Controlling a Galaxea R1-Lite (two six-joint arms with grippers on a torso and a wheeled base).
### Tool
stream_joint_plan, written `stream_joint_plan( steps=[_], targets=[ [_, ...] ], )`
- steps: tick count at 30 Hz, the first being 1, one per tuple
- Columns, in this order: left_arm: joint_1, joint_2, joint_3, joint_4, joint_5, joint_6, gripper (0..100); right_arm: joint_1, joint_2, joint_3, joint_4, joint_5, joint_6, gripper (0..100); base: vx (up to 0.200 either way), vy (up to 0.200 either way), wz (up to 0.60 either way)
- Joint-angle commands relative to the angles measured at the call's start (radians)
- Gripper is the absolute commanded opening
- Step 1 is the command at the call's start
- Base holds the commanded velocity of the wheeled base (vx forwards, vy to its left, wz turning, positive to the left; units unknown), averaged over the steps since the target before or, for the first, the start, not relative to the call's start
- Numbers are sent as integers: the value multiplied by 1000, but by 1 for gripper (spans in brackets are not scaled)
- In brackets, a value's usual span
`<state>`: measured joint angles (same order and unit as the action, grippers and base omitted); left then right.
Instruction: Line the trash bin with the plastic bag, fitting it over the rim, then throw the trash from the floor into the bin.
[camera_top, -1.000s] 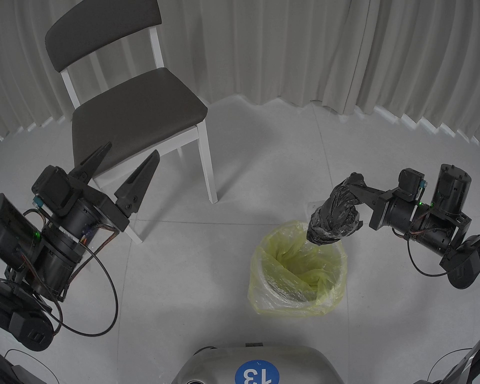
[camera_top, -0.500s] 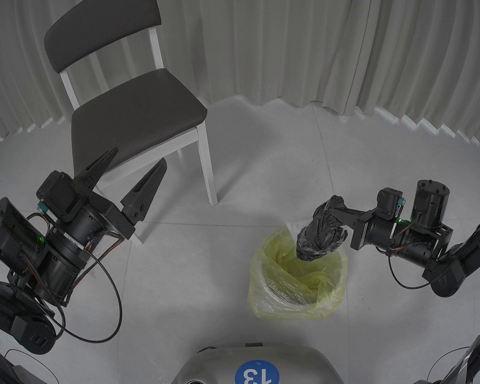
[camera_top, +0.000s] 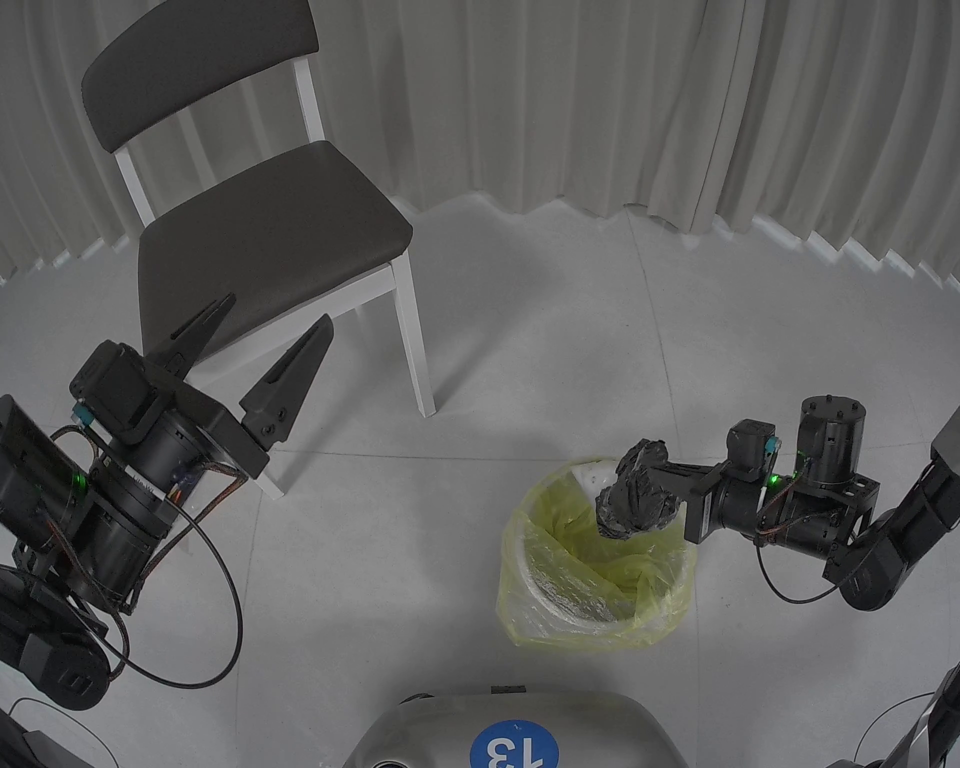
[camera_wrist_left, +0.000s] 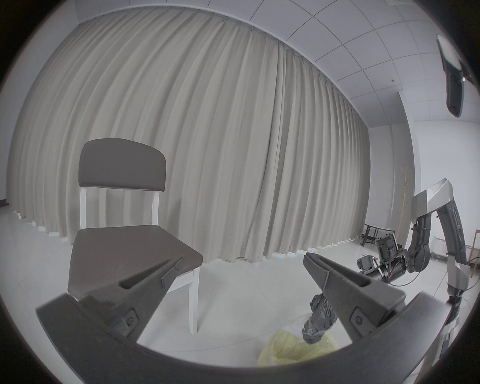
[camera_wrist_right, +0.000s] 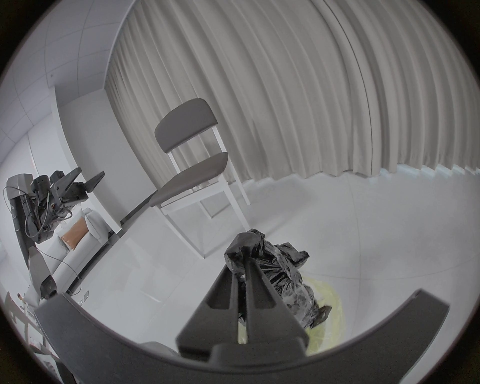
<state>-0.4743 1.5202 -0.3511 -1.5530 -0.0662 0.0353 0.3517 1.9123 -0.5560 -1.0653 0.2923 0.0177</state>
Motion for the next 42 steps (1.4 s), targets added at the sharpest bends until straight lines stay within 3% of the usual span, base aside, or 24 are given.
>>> stream_joint_plan(
  steps=[1,15,19,29,33,35,42],
  targets=[
    [0,-3,1,-15,0,0,100,7,50,19,1,4,-21,0,0,0,0],
    [0,-9,9,-15,-1,0,100,158,56,151,-30,21,-97,0,0,0,0],
    [0,-9,11,-15,-1,0,100,162,65,157,-51,21,-97,0,0,0,0],
    [0,-9,11,-15,-1,0,100,36,128,68,-44,22,-102,0,0,0,0],
    [0,-9,12,-15,-1,0,100,-30,139,37,-38,21,-142,0,0,0,0],
    [0,-9,12,-15,-1,0,100,-88,136,30,-35,22,-212,0,0,0,0],
    [0,-6,12,-15,-1,0,100,-99,128,11,42,21,-228,0,0,0,0]
  ],
)
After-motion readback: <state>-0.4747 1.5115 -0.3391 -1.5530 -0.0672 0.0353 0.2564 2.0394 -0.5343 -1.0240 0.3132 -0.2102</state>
